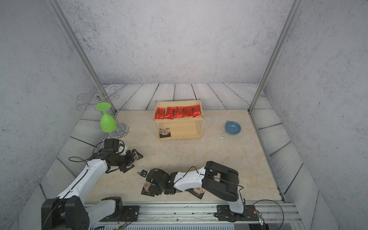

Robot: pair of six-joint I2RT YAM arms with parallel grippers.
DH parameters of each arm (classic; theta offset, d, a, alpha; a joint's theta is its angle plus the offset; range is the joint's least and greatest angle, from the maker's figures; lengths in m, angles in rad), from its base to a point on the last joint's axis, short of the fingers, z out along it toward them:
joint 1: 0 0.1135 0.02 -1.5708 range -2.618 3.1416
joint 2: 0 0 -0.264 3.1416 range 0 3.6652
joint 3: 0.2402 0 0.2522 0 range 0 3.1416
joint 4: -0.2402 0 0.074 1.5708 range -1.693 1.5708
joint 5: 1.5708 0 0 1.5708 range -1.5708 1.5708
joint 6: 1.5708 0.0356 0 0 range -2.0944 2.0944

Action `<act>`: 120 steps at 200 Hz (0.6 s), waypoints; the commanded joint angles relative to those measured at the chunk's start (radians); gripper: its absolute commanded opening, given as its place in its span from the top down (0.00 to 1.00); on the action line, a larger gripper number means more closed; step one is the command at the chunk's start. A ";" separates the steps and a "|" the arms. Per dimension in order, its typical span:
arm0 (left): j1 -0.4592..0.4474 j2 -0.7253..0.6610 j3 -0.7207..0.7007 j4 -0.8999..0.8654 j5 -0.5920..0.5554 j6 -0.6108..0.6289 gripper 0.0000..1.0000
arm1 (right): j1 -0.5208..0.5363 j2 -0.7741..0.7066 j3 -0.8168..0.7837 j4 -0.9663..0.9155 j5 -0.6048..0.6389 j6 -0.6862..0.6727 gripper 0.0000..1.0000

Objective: Place the tea bags on the shelf by color
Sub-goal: Move the tea bag to the center of the board.

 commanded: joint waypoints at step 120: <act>0.025 0.031 -0.075 0.053 0.085 -0.024 0.15 | -0.123 0.025 -0.024 0.024 0.015 -0.030 0.17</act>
